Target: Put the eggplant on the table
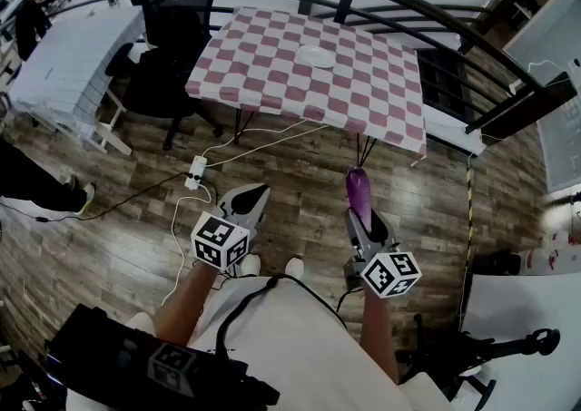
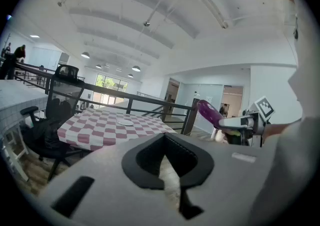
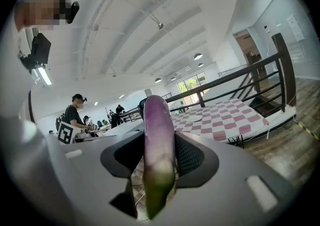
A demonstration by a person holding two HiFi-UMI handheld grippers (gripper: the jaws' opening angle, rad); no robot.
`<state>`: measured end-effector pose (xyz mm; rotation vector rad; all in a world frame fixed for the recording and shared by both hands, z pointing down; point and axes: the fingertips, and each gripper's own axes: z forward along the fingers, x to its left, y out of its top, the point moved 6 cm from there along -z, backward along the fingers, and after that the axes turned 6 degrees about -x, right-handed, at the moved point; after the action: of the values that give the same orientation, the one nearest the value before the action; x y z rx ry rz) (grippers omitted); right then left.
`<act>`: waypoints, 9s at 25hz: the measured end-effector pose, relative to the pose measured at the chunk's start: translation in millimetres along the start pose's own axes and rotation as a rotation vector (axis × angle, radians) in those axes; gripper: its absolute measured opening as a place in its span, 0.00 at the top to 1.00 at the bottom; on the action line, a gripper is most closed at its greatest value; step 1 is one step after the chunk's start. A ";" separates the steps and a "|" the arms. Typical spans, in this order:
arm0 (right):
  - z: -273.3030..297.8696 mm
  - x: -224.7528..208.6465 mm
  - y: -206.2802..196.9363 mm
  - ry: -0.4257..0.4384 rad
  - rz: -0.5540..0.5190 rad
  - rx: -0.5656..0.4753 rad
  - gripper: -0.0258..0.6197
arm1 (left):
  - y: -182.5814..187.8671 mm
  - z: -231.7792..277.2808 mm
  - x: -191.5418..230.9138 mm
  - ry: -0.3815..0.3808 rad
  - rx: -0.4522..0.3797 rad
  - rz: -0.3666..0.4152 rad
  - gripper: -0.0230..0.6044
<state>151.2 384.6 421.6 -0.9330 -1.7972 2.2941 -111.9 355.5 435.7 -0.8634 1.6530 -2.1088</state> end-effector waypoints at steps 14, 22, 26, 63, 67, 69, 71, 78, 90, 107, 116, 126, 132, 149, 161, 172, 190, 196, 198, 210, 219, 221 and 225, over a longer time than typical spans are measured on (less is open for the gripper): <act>-4.4 -2.1 -5.5 -0.012 0.008 -0.007 0.67 | -2.6 -5.0 3.8 0.002 -0.002 -0.003 0.96; 2.8 7.4 -6.0 -0.029 -0.013 -0.015 0.66 | 0.6 -14.5 14.8 -0.009 0.001 0.003 0.96; 8.3 16.1 -8.2 -0.045 0.015 -0.026 0.66 | 3.1 -22.9 23.7 -0.018 0.003 0.012 0.96; 69.9 48.9 -27.5 -0.039 0.015 0.003 0.66 | -3.9 -60.1 98.2 0.029 0.021 -0.011 0.96; 90.4 25.1 -17.6 -0.024 0.020 0.010 0.66 | -1.9 -31.2 103.9 0.046 0.035 -0.013 0.96; 102.1 11.1 -11.5 -0.018 0.024 0.010 0.66 | 1.9 -12.2 106.4 0.047 0.035 -0.009 0.96; 113.4 -4.3 -3.9 -0.011 0.028 0.011 0.66 | 8.8 9.6 107.3 0.046 0.030 -0.005 0.96; 155.1 -55.3 30.4 0.023 0.033 -0.002 0.66 | 36.4 79.5 108.6 0.047 0.017 0.022 0.96; 191.1 -146.6 66.8 0.069 0.049 0.033 0.66 | 49.5 176.9 95.0 0.091 0.035 0.032 0.96; 221.5 -223.9 82.9 0.147 0.064 0.086 0.66 | 47.8 245.8 84.5 0.165 0.044 0.010 0.96; 223.7 -240.0 83.4 0.131 0.073 0.093 0.66 | 50.7 269.1 89.3 0.146 0.045 0.015 0.96; 253.7 -247.6 84.3 0.090 0.072 0.102 0.66 | 52.8 293.6 125.3 0.120 0.049 -0.004 0.96; 302.0 -242.9 91.1 0.097 0.060 0.117 0.66 | 64.5 317.8 167.9 0.109 0.047 -0.026 0.96; 433.8 -235.4 129.2 0.015 0.014 0.098 0.66 | 122.7 409.5 283.0 -0.038 0.058 0.000 0.96; 507.7 -225.3 130.3 -0.022 -0.015 0.117 0.66 | 134.7 446.4 356.0 -0.106 0.096 0.025 0.96; 536.7 -255.0 133.5 0.011 -0.017 0.170 0.66 | 133.2 479.5 358.5 -0.095 0.099 -0.004 0.96; 653.0 -344.5 89.0 0.282 -0.356 0.512 0.66 | 111.8 508.9 360.8 0.202 0.098 -0.096 0.96; 684.8 -359.8 49.2 0.351 -0.461 0.631 0.66 | 103.9 507.0 365.6 0.296 0.091 -0.130 0.96; 692.5 -364.4 37.9 0.362 -0.480 0.662 0.66 | 102.9 508.0 365.9 0.313 0.090 -0.136 0.96; 723.5 -378.4 -1.1 0.430 -0.570 0.766 0.66 | 96.9 510.6 368.5 0.388 0.115 -0.155 0.96; 739.6 -378.2 -14.4 0.442 -0.602 0.800 0.66 | 91.9 505.4 370.2 0.421 0.142 -0.157 0.96; 741.8 -377.4 -15.6 0.444 -0.636 0.805 0.66 | 91.7 504.8 370.9 0.422 0.144 -0.160 0.96; 742.9 -378.7 -16.9 0.435 -0.726 0.827 0.66 | 92.5 507.2 371.7 0.413 0.149 -0.156 0.96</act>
<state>78.7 -403.4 684.8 -0.4536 -0.6942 1.8485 -83.7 -274.1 517.5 -0.5514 1.6255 -2.6201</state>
